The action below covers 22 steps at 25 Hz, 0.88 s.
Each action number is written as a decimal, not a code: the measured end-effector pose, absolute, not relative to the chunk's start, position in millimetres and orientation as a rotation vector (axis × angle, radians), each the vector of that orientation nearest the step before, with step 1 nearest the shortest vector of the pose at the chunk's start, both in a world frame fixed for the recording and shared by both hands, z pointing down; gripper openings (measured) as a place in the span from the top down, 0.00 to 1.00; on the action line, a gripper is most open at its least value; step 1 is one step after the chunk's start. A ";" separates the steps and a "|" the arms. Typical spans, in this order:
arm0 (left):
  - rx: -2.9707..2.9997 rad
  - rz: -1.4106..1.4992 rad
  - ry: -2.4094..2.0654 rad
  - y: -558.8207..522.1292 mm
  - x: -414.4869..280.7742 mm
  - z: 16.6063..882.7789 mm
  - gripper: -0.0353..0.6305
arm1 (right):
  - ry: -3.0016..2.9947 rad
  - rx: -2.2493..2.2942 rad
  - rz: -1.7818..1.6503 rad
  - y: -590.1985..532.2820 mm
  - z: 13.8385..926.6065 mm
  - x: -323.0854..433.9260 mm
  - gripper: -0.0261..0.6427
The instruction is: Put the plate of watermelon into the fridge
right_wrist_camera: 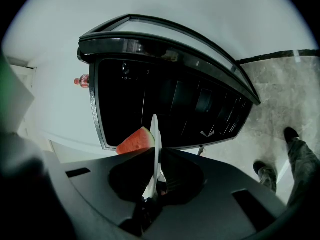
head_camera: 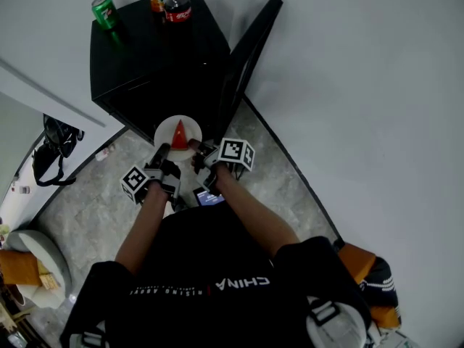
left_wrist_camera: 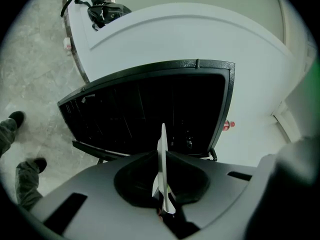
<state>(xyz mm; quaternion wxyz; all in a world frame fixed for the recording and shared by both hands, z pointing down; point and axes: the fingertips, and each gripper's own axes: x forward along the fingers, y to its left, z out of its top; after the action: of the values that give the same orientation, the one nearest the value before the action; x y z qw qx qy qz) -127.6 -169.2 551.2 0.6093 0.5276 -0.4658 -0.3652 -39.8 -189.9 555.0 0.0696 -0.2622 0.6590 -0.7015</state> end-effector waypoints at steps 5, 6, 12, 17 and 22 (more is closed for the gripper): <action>1.255 -0.826 -1.085 -178.7 -131.3 552.3 0.91 | 1.967 -0.807 -2.111 -197.2 557.0 -40.8 0.92; 1.266 -0.828 -1.080 -180.1 -130.8 549.7 0.91 | 1.964 -0.805 -2.115 -198.1 557.0 -40.9 0.92; 1.286 -0.843 -1.050 -184.7 -126.3 541.9 0.90 | 1.930 -0.804 -2.128 -201.3 557.7 -38.8 0.92; 1.317 -0.837 -1.076 -184.9 -129.6 541.4 0.90 | 1.914 -0.801 -2.129 -205.7 558.6 -39.2 0.92; 1.328 -0.819 -1.083 -187.2 -128.6 547.4 0.90 | 1.915 -0.816 -2.131 -219.0 566.1 -42.8 0.92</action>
<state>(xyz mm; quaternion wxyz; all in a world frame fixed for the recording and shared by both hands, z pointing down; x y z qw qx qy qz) -128.6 -187.2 547.4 0.5820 0.5686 -0.4636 -0.3508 -42.8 -219.0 566.1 0.0812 -0.2730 0.6408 -0.7129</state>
